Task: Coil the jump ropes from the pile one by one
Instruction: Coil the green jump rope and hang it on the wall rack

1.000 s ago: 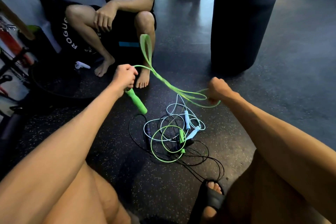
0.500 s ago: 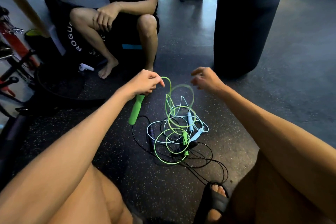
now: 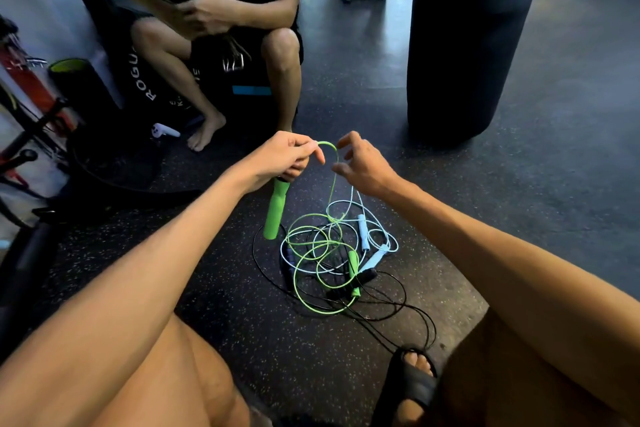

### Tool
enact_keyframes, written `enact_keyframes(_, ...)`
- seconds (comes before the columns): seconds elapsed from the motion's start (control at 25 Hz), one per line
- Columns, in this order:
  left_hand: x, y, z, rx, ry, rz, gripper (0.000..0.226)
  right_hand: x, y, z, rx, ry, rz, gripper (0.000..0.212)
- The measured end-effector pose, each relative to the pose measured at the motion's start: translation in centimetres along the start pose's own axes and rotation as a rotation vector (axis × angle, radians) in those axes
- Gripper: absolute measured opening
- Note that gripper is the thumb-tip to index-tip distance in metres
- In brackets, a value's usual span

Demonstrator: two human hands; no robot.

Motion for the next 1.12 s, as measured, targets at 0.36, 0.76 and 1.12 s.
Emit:
enact_keyframes(0.36,-0.3,-0.6,1.4,0.66,0.042,0.003,0.022,1.8,0.7,-0.6,-0.334,0.144,-0.444,0.017)
enact_keyframes(0.76,-1.7,0.1,-0.5,0.416,0.244,0.429,0.026,2.9,-0.9,-1.7,-0.18,-0.204,-0.326,0.008)
enact_keyframes(1.12,-0.8,3.4,0.2,0.221,-0.058,-0.015,0.035,2.5,-3.8,-1.9,-0.247,-0.324,0.159,0.01)
Point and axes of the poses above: each hand's wrist, its own x-axis away from the middle knuckle, its own y-axis out of the palm, z = x × y, the point moved 1 cm from there along -x, towards the middle knuckle, and after that the axes turned 1 degree about x, right-handed, at the moved point
